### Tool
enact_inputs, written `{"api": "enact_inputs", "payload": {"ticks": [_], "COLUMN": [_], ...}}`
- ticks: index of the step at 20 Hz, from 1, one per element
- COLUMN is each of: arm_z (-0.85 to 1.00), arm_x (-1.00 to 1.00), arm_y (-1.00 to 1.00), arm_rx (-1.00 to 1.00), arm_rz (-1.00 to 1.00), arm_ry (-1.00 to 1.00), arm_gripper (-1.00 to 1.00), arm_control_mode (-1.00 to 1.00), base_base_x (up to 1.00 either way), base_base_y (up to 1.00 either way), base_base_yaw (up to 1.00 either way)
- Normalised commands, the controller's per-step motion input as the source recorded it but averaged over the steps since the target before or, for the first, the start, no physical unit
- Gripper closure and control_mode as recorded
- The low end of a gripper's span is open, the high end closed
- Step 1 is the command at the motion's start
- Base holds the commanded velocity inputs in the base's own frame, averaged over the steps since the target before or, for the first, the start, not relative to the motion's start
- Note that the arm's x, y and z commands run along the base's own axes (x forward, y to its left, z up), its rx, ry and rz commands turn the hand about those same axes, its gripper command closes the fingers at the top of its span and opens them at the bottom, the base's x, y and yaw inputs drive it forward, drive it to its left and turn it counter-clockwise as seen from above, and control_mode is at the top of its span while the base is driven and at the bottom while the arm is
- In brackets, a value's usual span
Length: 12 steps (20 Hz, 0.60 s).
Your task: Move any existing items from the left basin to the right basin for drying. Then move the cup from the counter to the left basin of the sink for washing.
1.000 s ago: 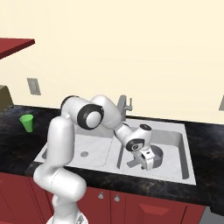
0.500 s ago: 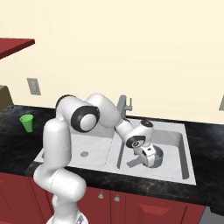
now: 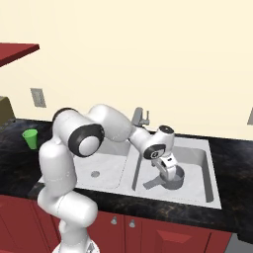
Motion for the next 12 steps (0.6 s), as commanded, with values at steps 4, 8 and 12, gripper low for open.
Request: {"api": "enact_inputs", "payload": {"ticks": [4,8,12], "arm_z": [0.52,0.42,0.30], "arm_x": [-0.02,-0.13,-0.31], "arm_y": [0.25,0.40,0.43], "arm_rx": [-0.04,-0.06,-0.06], "arm_rz": [0.00,0.00,0.00], "arm_ry": [0.00,0.00,0.00], "arm_gripper": [-1.00,-1.00,-1.00], "arm_control_mode": [-1.00,-1.00,-1.00], "base_base_x": [0.00,0.00,0.00], "base_base_y": [0.00,0.00,0.00], "base_base_yaw": [0.00,0.00,0.00]}}
